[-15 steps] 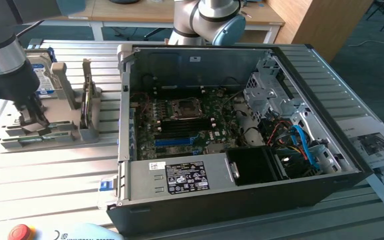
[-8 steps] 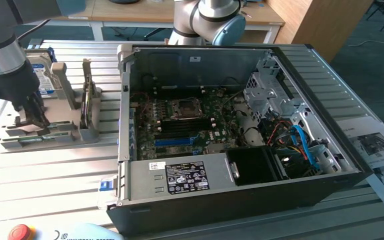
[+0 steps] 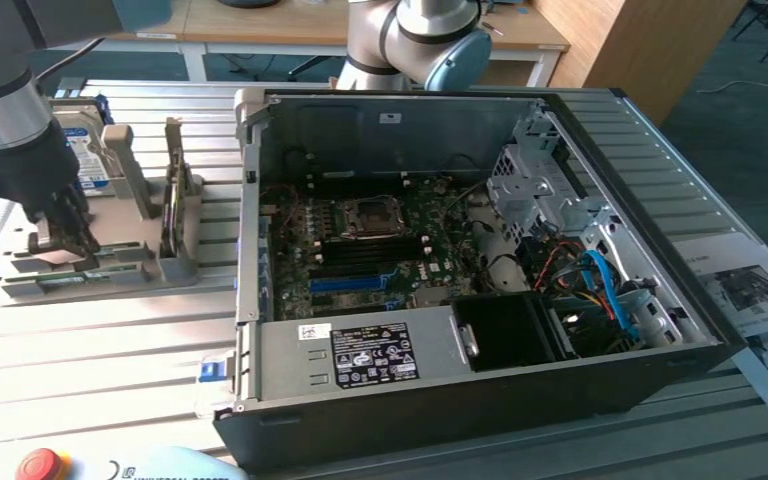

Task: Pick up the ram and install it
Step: 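Pick up the ram and move it above insertion slot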

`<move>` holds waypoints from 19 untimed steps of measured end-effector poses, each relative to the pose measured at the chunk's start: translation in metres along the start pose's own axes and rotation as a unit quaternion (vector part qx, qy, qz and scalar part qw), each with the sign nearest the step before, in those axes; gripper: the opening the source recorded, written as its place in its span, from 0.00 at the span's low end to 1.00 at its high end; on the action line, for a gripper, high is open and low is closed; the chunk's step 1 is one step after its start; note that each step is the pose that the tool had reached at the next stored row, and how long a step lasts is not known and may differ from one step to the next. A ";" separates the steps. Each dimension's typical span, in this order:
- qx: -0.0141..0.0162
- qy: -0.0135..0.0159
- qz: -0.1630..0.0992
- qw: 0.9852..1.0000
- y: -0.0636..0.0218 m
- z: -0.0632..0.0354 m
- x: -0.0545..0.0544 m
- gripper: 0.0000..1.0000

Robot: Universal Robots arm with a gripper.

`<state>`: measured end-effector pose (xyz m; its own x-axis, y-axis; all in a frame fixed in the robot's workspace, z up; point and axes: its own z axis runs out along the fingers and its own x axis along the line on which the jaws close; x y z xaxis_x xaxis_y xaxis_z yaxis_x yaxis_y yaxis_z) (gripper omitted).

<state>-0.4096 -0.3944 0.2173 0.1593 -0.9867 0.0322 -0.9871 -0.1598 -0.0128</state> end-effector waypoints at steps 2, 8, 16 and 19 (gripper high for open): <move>0.000 0.000 0.015 1.000 0.0000 0.0000 0.000 0.31; -0.001 0.001 0.039 0.999 0.0001 0.0001 0.000 0.31; -0.001 0.001 0.039 0.999 0.0001 0.0018 0.000 0.31; -0.001 0.001 0.039 0.999 0.0001 0.0036 0.000 0.31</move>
<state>-0.4097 -0.3944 0.2136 0.0809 -0.9962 0.0322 -0.9966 -0.0813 -0.0127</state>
